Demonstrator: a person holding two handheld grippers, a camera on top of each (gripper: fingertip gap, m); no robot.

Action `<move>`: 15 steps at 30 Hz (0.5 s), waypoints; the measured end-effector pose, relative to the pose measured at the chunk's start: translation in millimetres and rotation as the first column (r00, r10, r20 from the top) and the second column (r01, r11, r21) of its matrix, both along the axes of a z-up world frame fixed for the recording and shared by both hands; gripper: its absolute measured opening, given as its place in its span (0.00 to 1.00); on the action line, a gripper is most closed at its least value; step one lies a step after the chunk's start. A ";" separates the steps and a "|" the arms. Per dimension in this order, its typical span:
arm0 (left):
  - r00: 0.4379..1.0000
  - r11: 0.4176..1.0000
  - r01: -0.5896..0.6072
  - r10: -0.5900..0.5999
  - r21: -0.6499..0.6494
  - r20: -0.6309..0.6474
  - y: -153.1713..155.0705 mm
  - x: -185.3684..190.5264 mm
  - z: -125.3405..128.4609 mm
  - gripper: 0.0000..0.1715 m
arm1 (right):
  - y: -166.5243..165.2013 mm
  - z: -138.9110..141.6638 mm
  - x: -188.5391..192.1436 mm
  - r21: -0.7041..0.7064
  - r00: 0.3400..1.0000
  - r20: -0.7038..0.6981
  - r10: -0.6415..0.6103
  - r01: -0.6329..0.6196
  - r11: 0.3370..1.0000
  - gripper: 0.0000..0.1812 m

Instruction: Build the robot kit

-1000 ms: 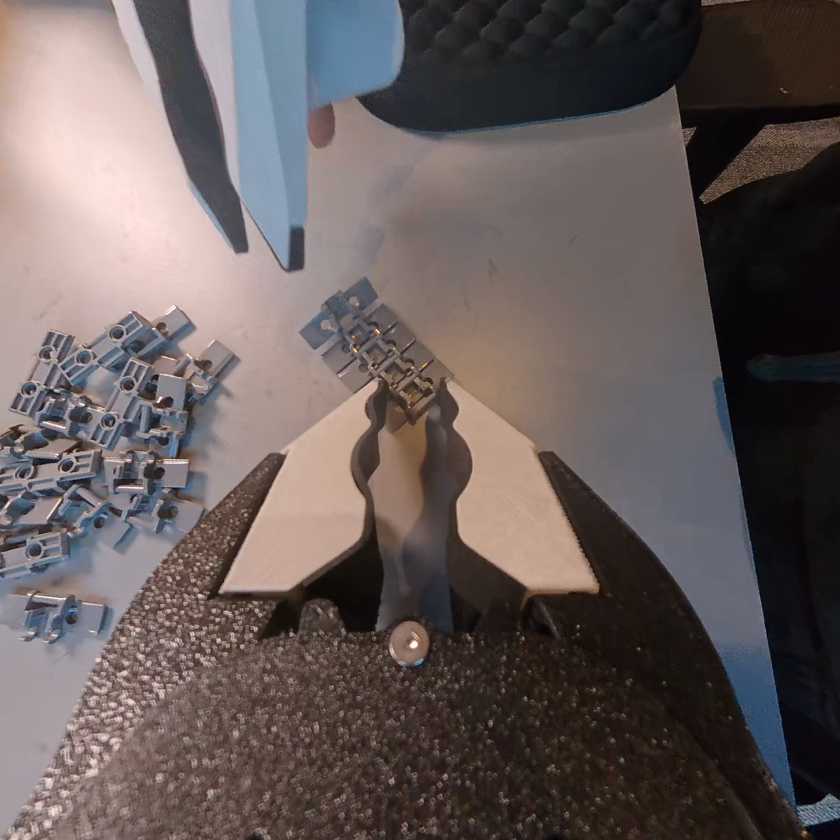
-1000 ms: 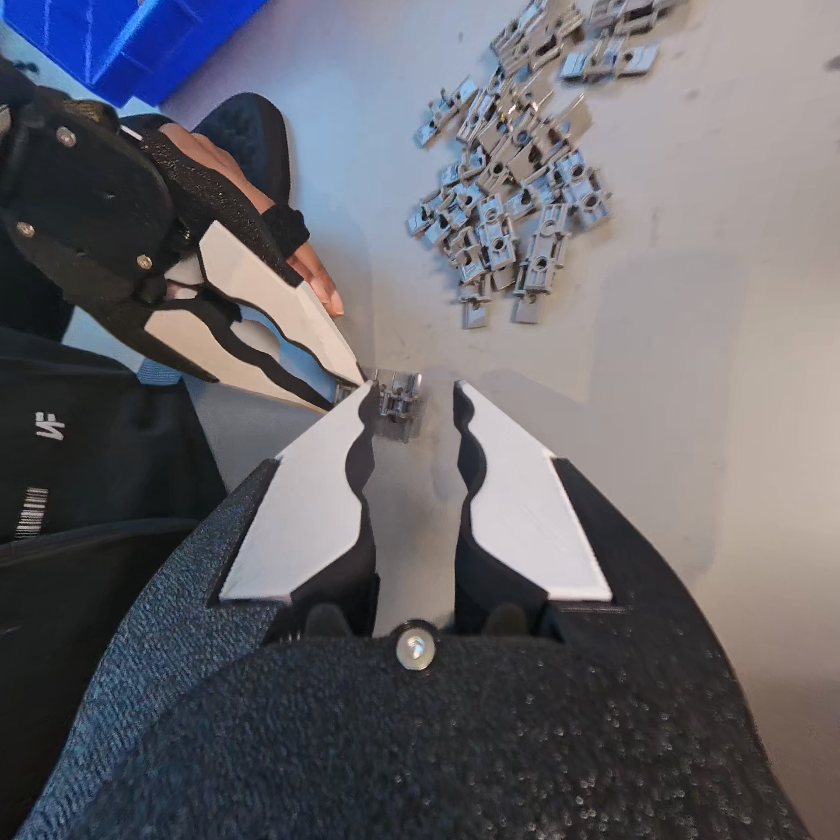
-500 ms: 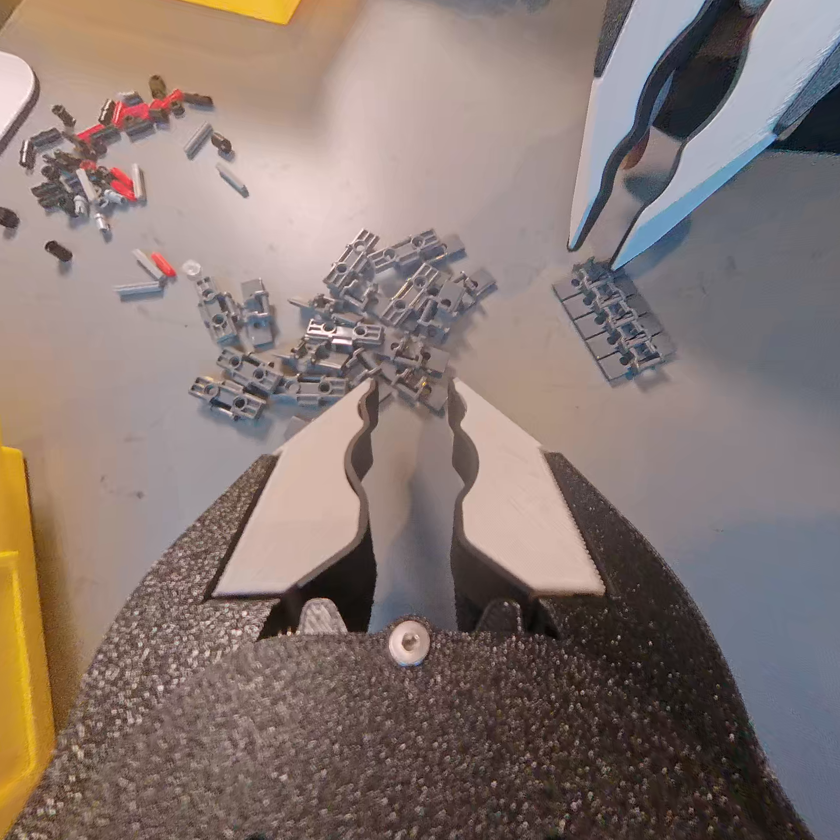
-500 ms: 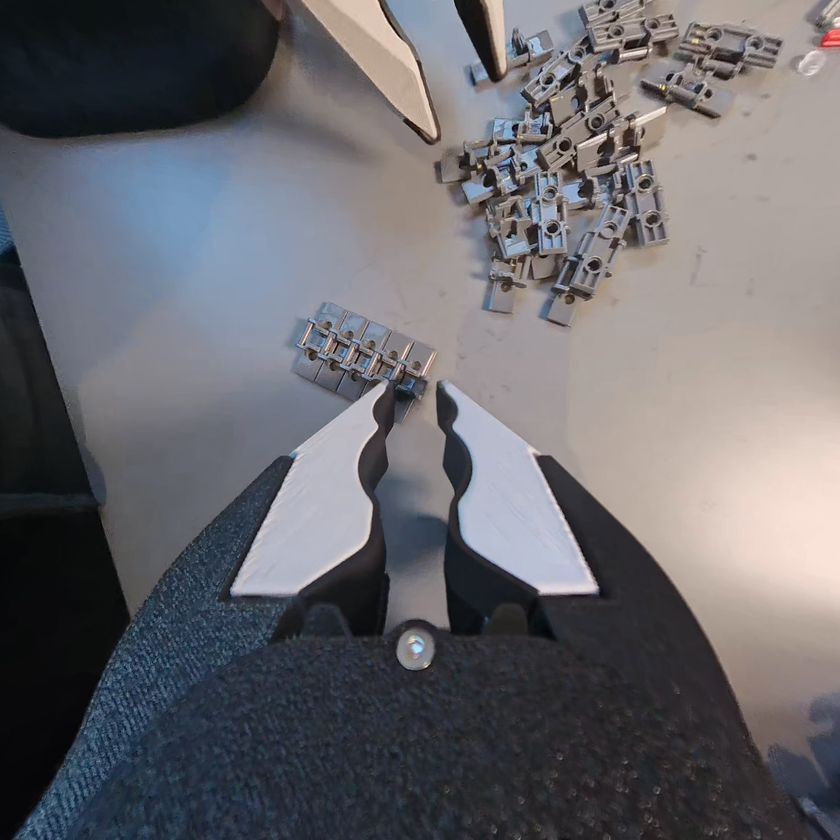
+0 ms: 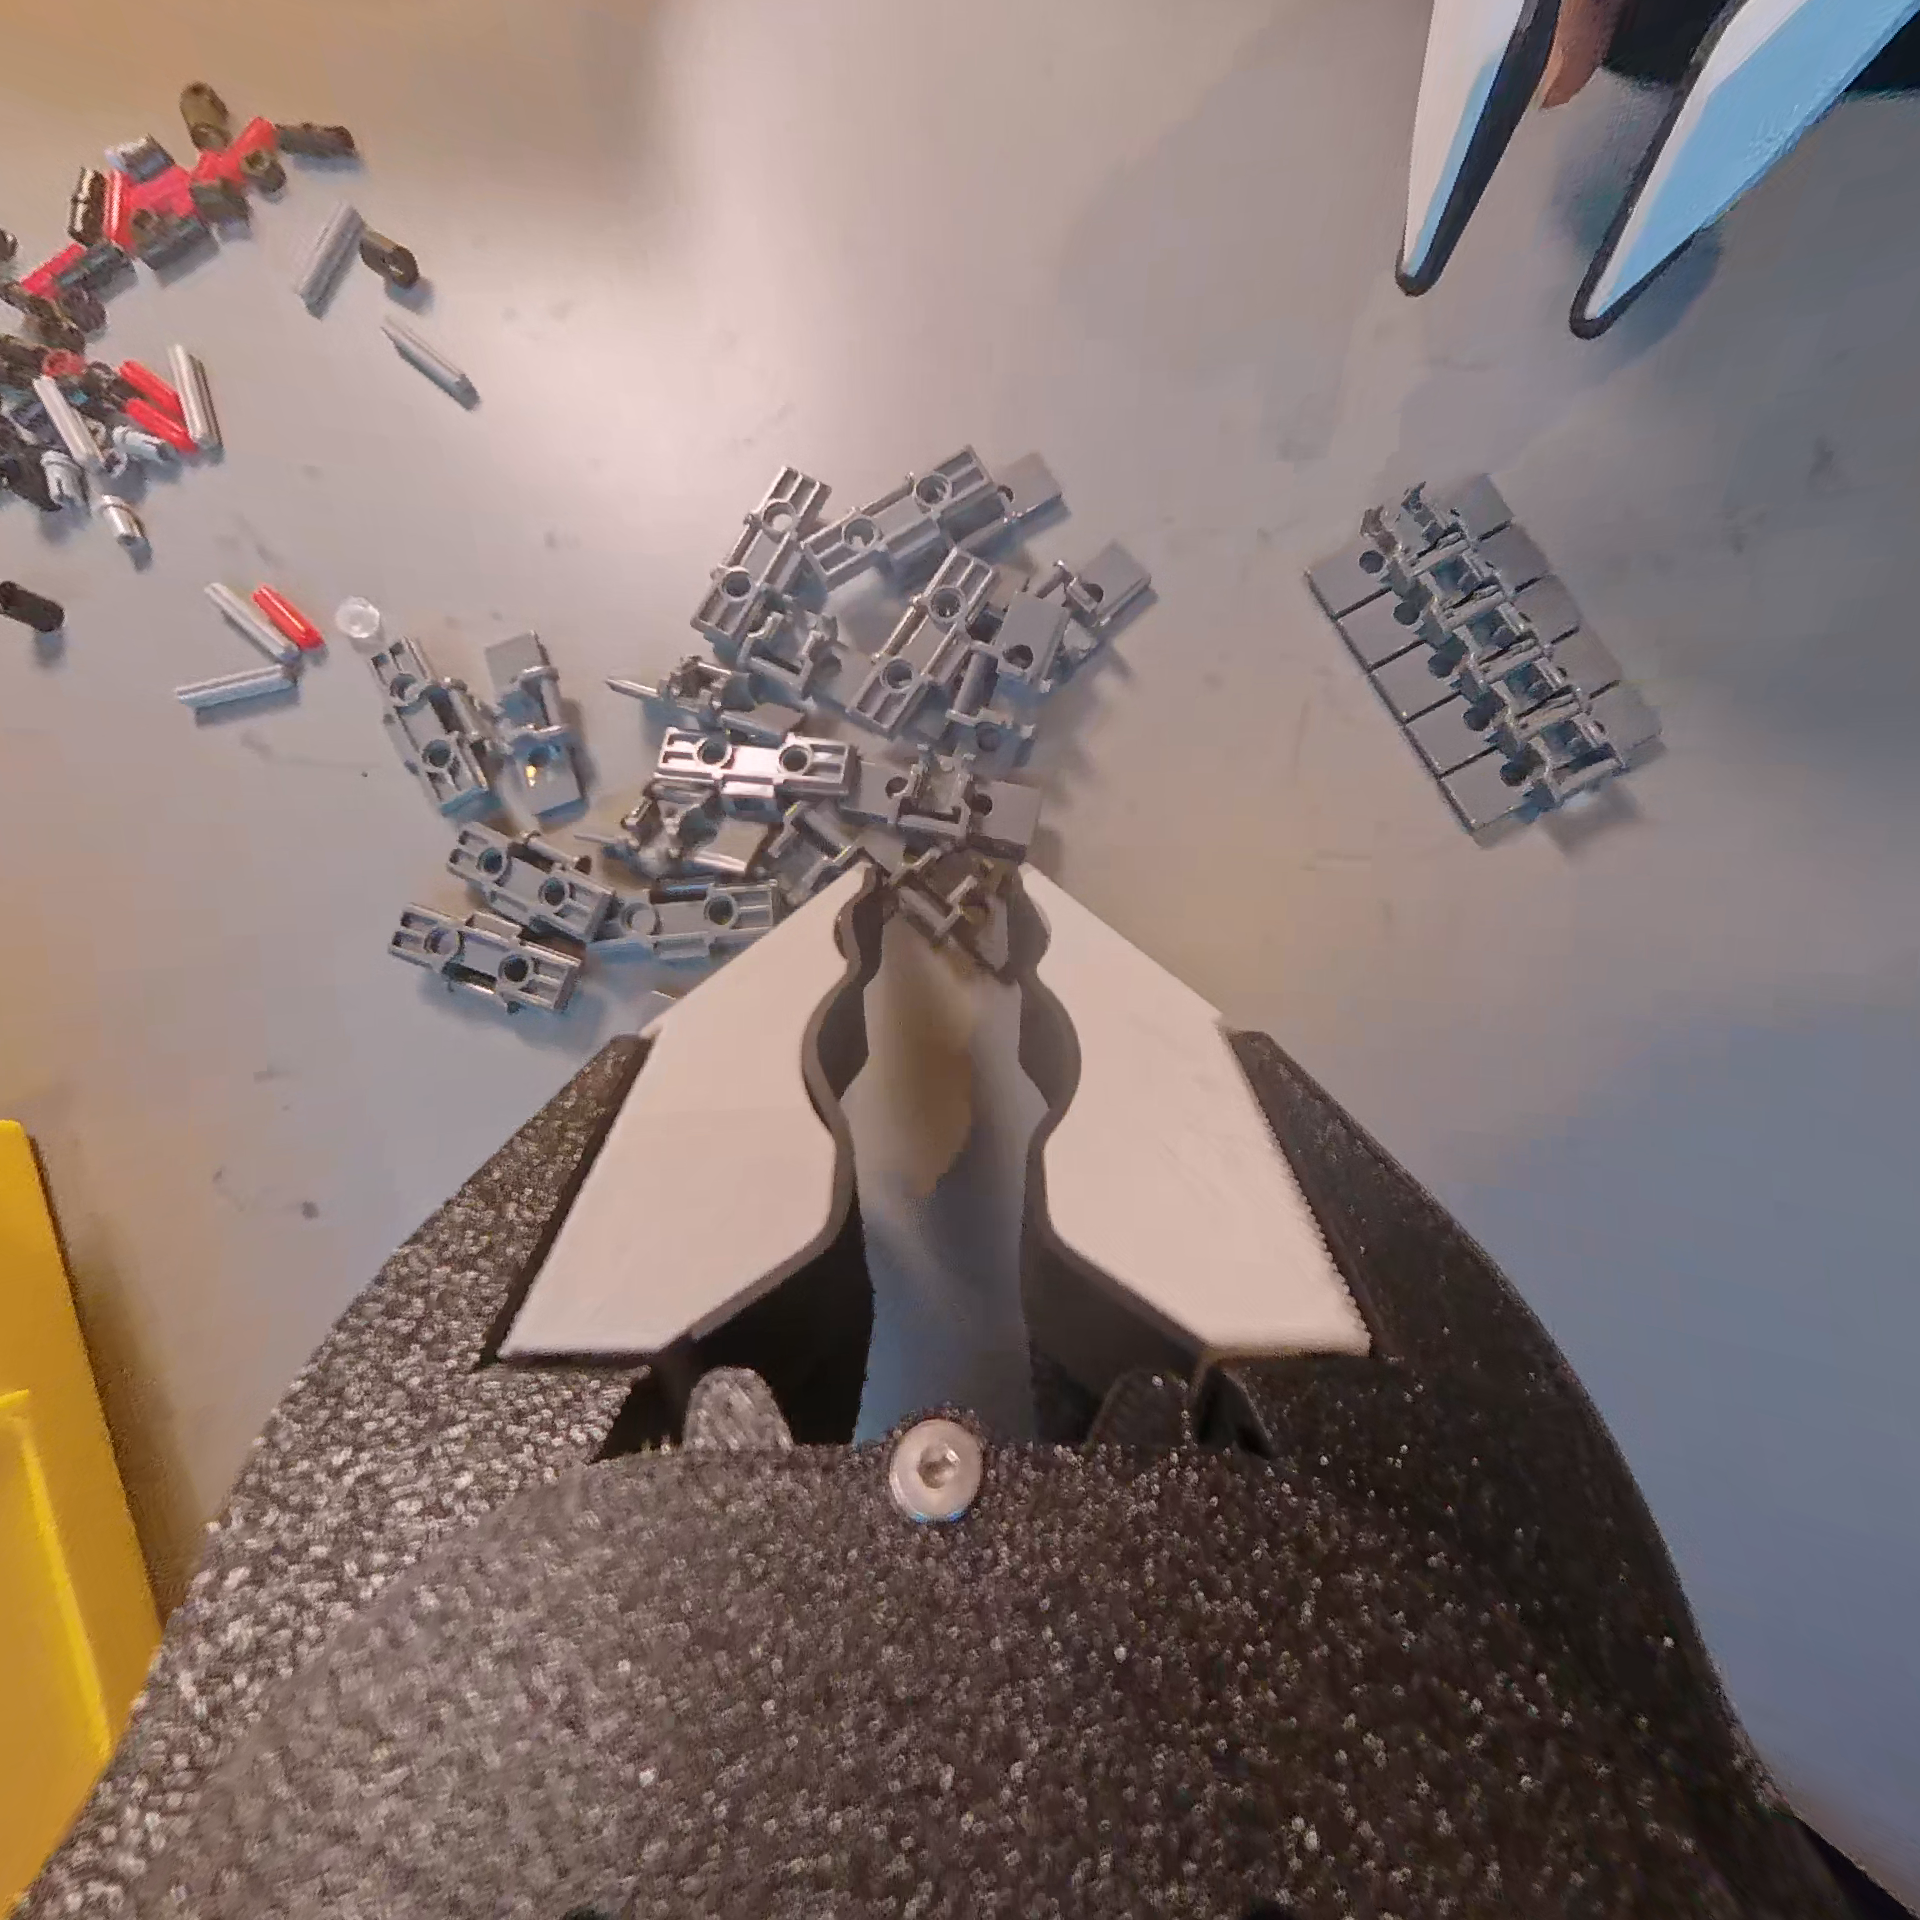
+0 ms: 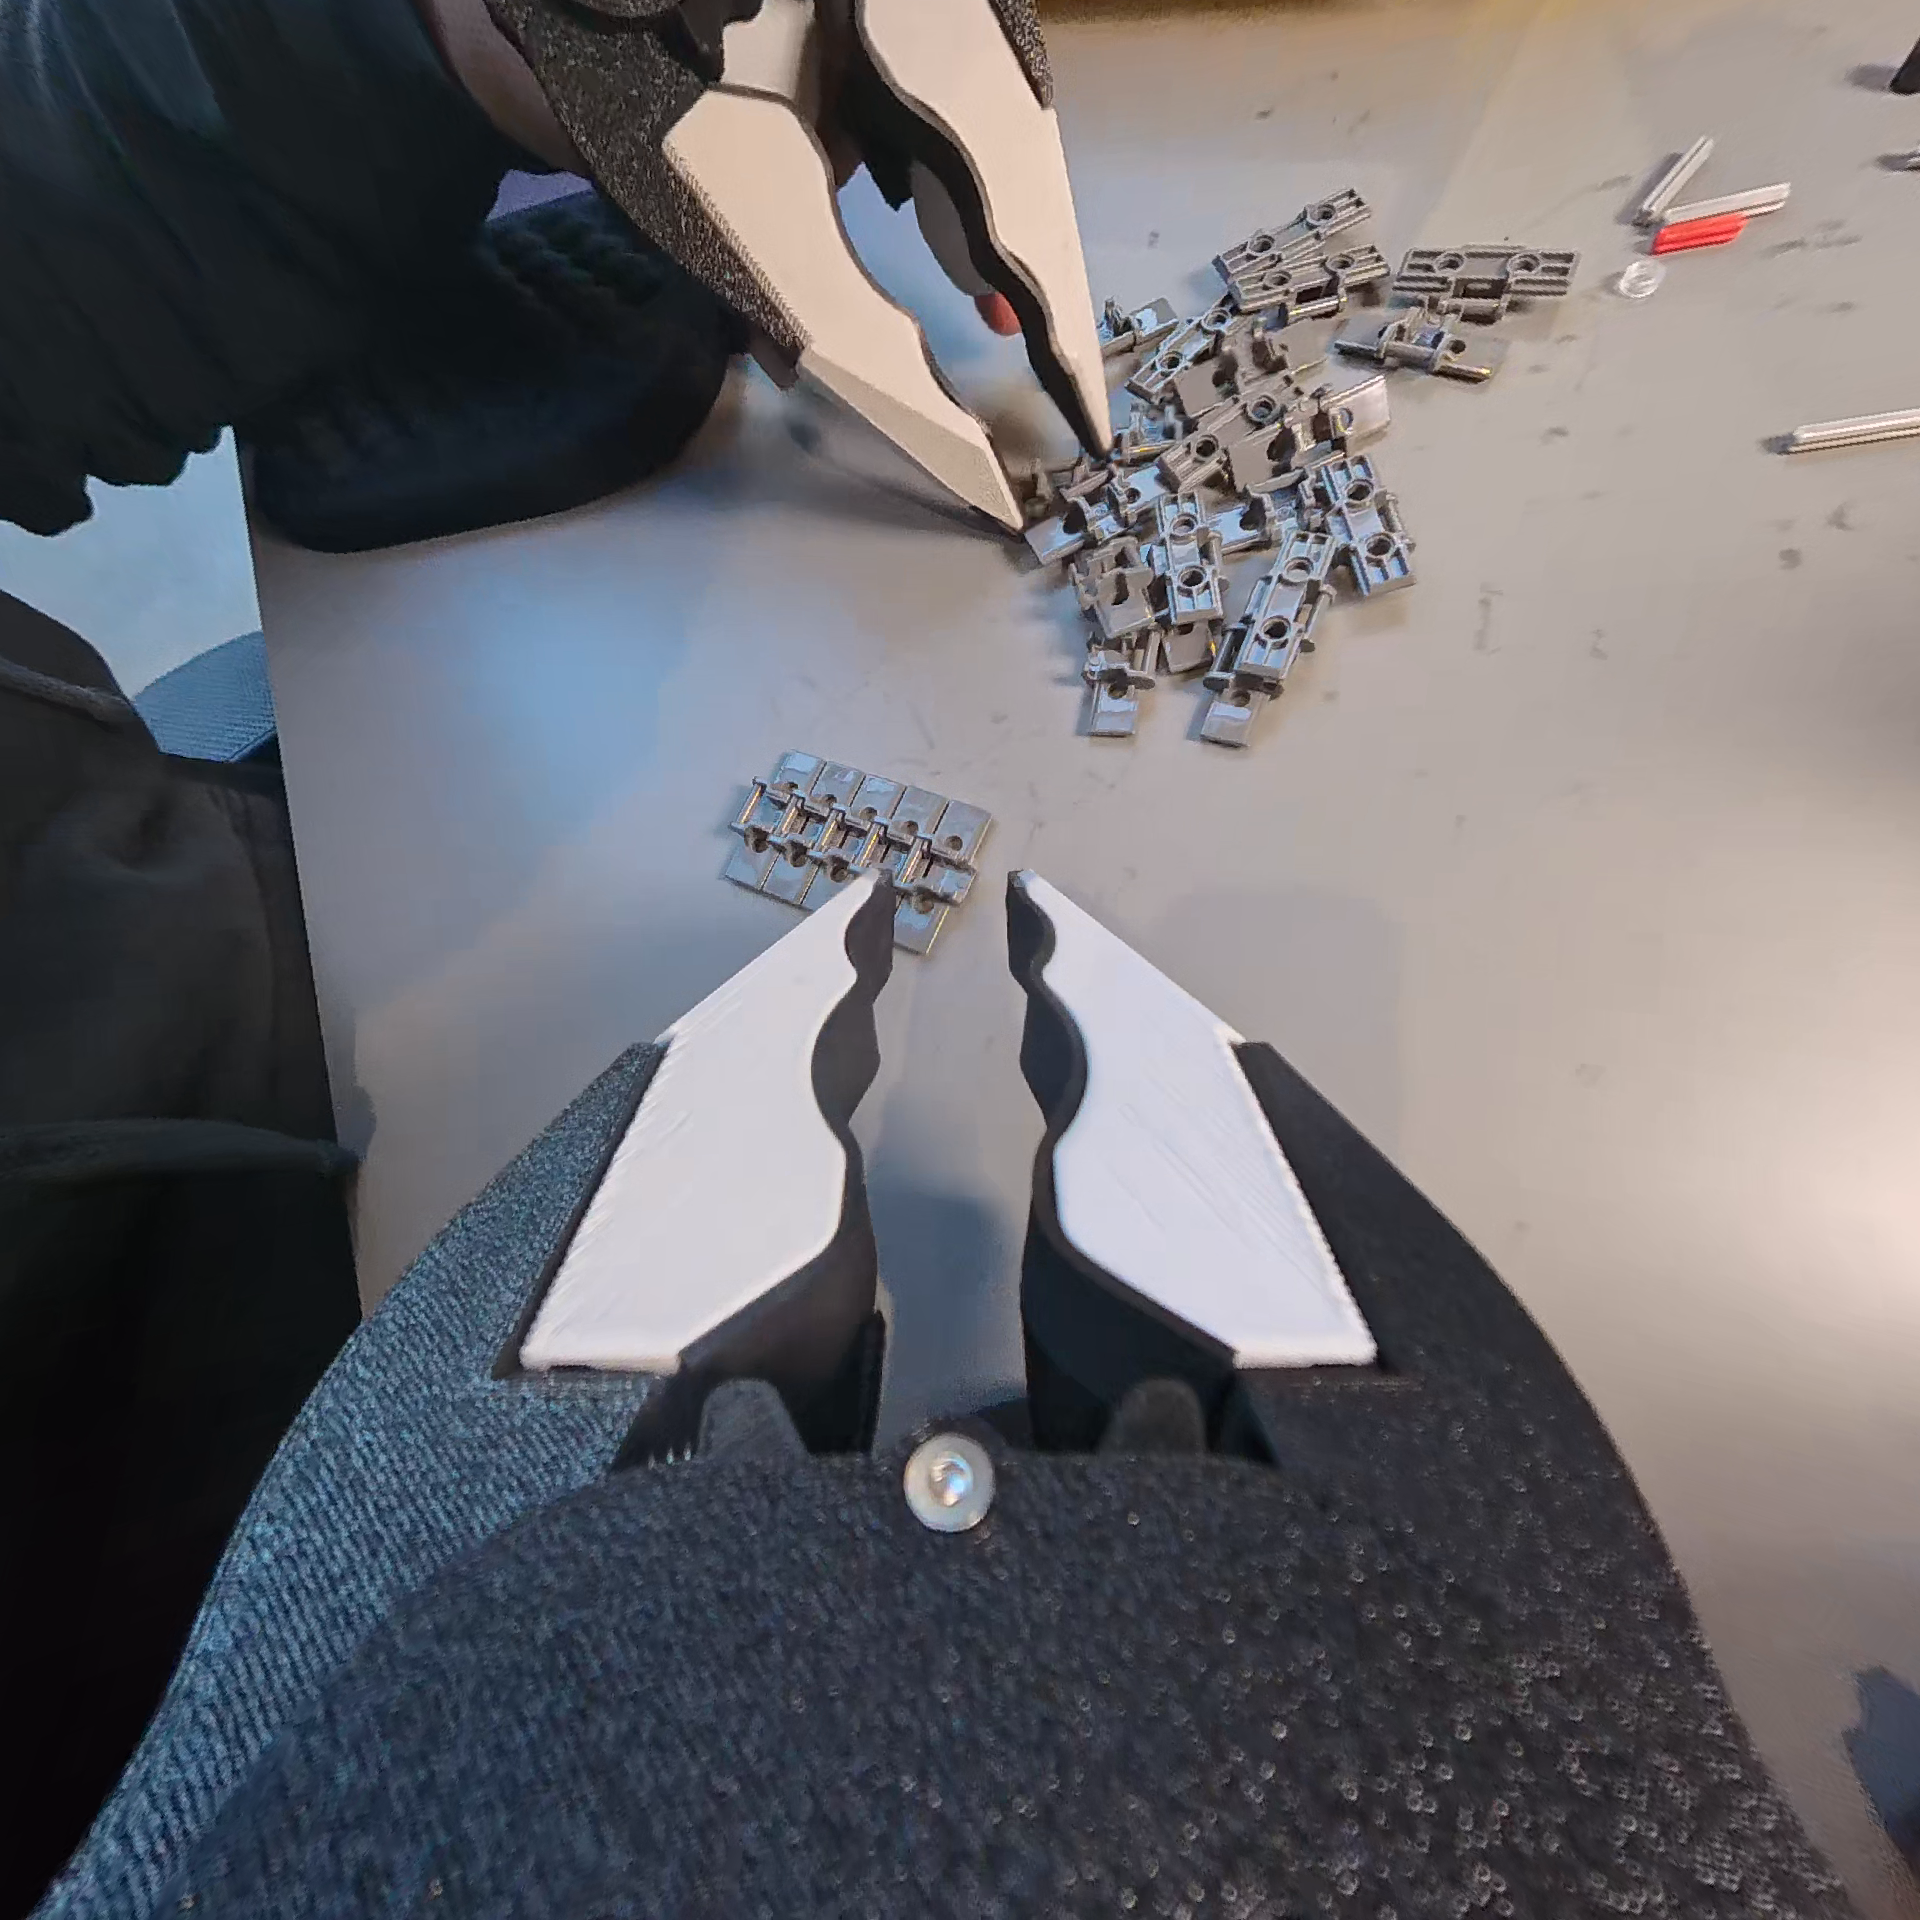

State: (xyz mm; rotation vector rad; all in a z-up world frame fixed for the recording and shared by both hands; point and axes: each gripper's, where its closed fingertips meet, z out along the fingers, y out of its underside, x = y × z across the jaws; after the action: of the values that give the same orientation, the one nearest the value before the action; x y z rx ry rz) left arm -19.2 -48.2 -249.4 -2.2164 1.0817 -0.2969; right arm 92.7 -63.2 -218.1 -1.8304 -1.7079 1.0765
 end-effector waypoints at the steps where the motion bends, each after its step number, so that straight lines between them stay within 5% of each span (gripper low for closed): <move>1: 1.000 1.000 0.007 -0.007 -0.015 0.010 -1.8 1.3 0.5 0.11 | -0.6 0.2 1.4 0.000 1.000 -0.005 0.000 0.000 1.000 0.12; 9: 1.000 1.000 -0.004 0.005 0.018 -0.007 -11.9 -9.5 9.7 0.10 | -3.4 14.5 -0.5 0.010 0.996 -0.090 0.009 -0.008 1.000 0.12; 15: 0.990 0.983 -0.064 0.040 0.174 0.134 -16.7 -3.5 53.2 0.10 | -13.4 36.2 -27.2 -0.092 0.977 -0.211 -0.019 0.000 0.996 0.12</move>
State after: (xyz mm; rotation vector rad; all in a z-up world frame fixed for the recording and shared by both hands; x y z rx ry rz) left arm -22.7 -64.9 -196.2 -2.0335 0.9408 -0.3056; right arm 65.5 -76.6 -181.9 -1.7057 -1.5481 1.3144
